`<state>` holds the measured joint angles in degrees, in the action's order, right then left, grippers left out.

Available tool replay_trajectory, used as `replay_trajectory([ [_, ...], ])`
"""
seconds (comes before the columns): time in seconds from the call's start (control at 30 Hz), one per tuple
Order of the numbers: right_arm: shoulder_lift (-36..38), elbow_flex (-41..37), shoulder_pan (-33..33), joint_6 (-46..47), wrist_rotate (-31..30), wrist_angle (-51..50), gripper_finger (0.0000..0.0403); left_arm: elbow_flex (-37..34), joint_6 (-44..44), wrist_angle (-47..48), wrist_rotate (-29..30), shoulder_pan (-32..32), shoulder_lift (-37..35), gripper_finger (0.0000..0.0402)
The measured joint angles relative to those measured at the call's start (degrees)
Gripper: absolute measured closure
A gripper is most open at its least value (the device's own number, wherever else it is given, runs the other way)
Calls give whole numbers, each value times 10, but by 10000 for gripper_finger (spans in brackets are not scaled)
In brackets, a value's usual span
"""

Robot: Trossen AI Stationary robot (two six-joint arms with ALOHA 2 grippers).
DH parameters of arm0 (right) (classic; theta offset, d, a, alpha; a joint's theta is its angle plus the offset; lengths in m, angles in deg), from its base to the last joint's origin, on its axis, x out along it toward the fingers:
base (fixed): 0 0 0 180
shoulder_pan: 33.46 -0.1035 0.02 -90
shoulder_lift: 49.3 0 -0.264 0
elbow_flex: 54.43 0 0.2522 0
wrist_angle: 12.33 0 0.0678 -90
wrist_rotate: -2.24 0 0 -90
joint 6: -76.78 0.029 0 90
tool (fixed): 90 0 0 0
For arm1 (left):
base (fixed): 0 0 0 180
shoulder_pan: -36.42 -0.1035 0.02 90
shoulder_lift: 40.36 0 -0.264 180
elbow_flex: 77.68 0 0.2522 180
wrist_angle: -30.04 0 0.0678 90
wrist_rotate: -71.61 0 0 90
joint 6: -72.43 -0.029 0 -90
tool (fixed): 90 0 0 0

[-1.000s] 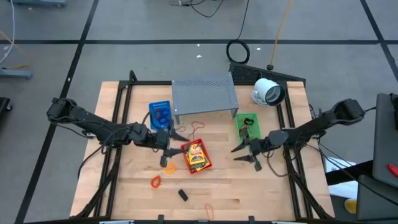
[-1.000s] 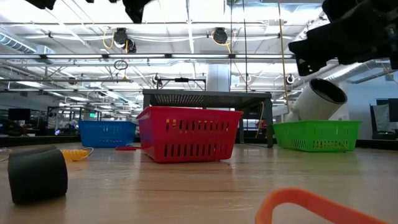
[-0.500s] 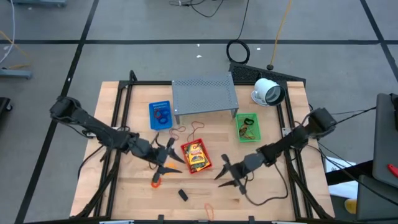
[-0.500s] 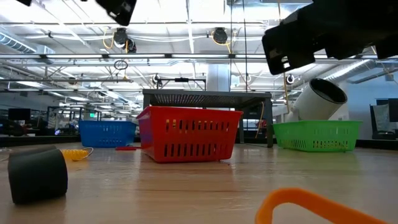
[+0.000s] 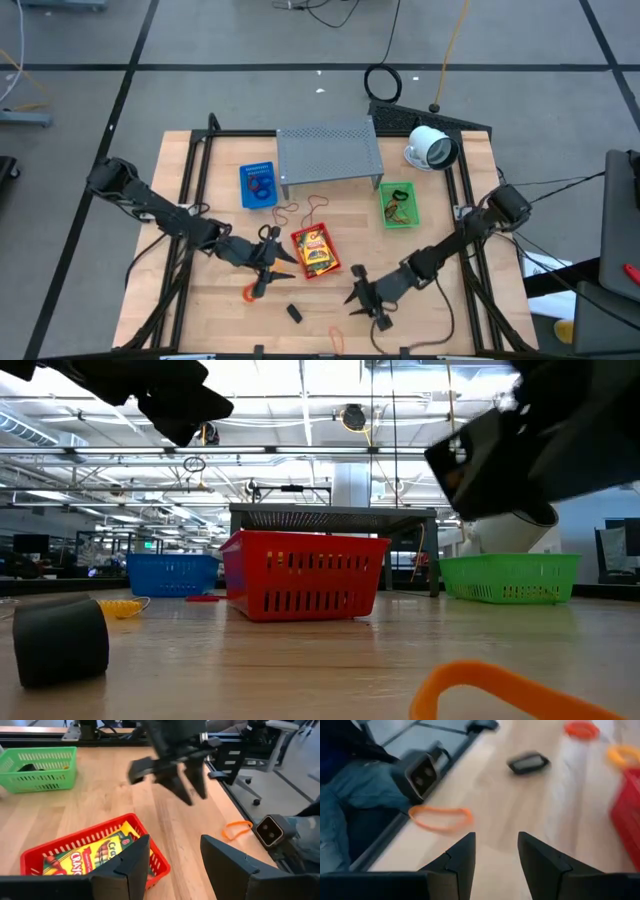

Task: Pick & Place Office Desk Supplies
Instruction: Put the orange rubber band into the green bin

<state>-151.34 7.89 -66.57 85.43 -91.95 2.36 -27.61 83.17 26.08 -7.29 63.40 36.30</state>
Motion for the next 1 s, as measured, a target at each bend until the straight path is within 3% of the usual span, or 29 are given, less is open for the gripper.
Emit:
replay_trajectory([
  [0.4,-73,37,-24,-50,-18,40,267,0,16,-8,-2,-21,0,218],
  [0.53,-105,37,-18,-54,-16,98,268,0,27,-7,-6,-22,0,218],
  [1.0,-156,36,13,-62,124,190,267,0,25,-3,-6,-22,0,218],
])
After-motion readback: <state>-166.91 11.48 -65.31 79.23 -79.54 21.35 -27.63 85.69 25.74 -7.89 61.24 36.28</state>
